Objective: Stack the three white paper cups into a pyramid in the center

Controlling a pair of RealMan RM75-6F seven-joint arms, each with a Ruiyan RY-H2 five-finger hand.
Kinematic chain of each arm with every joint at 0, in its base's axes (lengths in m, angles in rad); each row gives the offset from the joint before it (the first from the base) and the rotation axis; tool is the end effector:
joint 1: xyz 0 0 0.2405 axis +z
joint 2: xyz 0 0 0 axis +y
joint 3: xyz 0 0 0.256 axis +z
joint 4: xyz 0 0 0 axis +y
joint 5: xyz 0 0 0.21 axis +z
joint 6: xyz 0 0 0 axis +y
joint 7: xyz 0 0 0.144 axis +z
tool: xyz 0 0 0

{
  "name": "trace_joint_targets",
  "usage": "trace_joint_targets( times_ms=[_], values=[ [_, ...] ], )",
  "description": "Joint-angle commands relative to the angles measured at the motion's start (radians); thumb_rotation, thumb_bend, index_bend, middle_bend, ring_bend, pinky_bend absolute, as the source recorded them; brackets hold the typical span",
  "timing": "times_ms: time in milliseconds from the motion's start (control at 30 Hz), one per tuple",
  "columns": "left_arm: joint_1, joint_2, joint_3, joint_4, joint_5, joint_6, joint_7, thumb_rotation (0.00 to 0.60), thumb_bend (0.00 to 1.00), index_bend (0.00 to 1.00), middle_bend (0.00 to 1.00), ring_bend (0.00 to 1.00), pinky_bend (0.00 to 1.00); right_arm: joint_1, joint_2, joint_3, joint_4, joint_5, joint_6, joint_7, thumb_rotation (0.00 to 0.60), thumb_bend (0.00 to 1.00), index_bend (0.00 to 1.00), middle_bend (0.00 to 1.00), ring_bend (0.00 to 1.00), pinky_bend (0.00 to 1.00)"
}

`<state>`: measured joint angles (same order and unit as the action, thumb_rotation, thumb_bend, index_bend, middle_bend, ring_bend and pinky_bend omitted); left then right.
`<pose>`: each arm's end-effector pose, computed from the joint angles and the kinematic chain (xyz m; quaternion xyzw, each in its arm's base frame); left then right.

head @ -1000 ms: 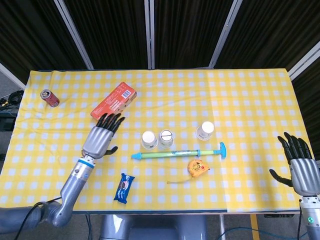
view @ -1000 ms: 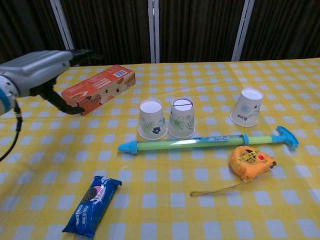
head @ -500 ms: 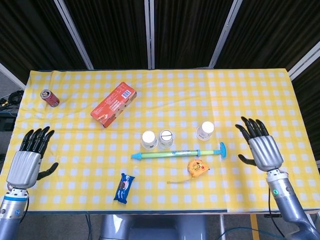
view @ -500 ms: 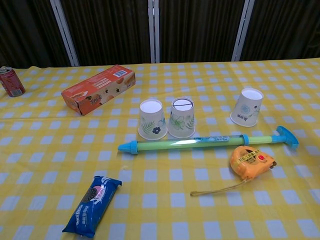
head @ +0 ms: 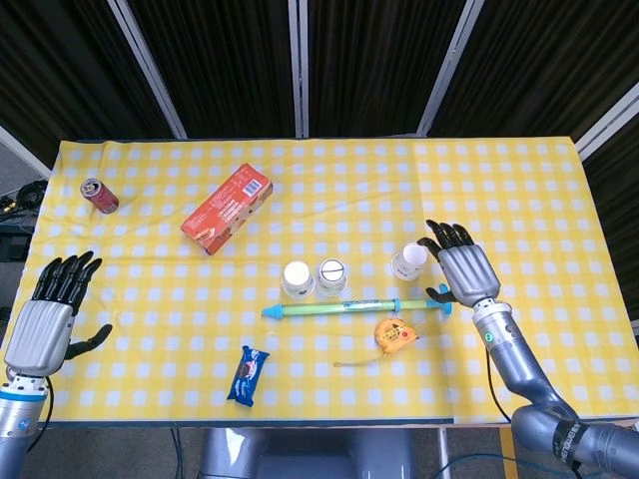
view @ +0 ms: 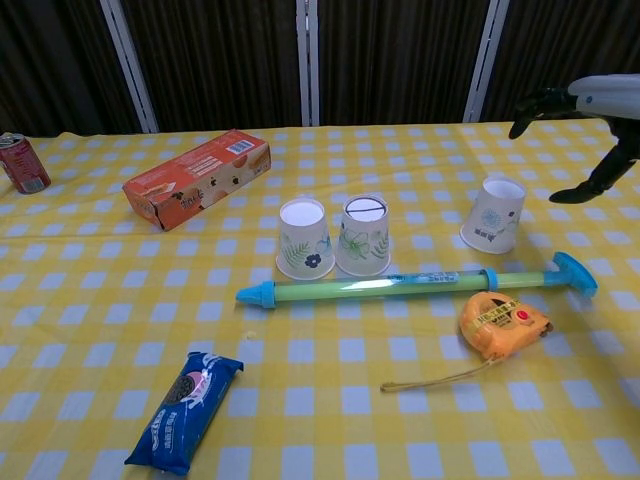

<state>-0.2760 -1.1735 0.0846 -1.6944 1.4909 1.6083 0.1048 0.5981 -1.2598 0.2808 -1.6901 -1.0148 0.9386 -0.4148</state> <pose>-0.2610 0.2045 0.1352 -0.6251 -0.3454 -0.4409 0.5437 -0.1875 -0.3432 0.0781 0.6985 -0.3991 0.3399 0.4871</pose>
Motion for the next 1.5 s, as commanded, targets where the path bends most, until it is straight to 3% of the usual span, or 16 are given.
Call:
trace_joint_targets(
  times_ms=[33,500,767,1067,1367,1500],
  values=[
    [0.004,0.001,-0.006,-0.001,0.008,-0.008,-0.002,0.6,0.22,0.0,0.0,0.0,0.0,0.039,-0.025,-0.003,0.028,0.058,-0.032,-0.027,0.6,0.14,0.24,0.0,0.0,0.02],
    [0.029,0.006,-0.048,0.005,0.013,-0.053,-0.016,0.6,0.22,0.0,0.0,0.0,0.0,0.129,-0.101,-0.035,0.161,0.177,-0.085,-0.032,0.6,0.15,0.2,0.0,0.0,0.02],
    [0.038,0.008,-0.065,0.009,0.021,-0.072,-0.027,0.6,0.22,0.0,0.0,0.0,0.0,0.166,-0.144,-0.04,0.286,0.234,-0.097,-0.033,0.6,0.16,0.25,0.0,0.0,0.02],
    [0.043,0.003,-0.082,0.012,0.023,-0.096,-0.022,0.6,0.22,0.0,0.0,0.0,0.0,0.173,-0.156,-0.051,0.315,0.232,-0.112,0.01,0.6,0.19,0.32,0.0,0.0,0.04],
    [0.059,0.012,-0.093,0.005,0.04,-0.091,-0.032,0.6,0.22,0.0,0.0,0.0,0.0,0.189,-0.191,-0.051,0.339,0.204,-0.113,0.053,0.6,0.21,0.32,0.0,0.0,0.06],
    [0.059,0.013,-0.097,0.007,0.038,-0.099,-0.037,0.6,0.22,0.0,0.0,0.0,0.0,0.192,-0.202,-0.052,0.35,0.198,-0.108,0.059,0.6,0.27,0.36,0.02,0.0,0.08]
  ],
)
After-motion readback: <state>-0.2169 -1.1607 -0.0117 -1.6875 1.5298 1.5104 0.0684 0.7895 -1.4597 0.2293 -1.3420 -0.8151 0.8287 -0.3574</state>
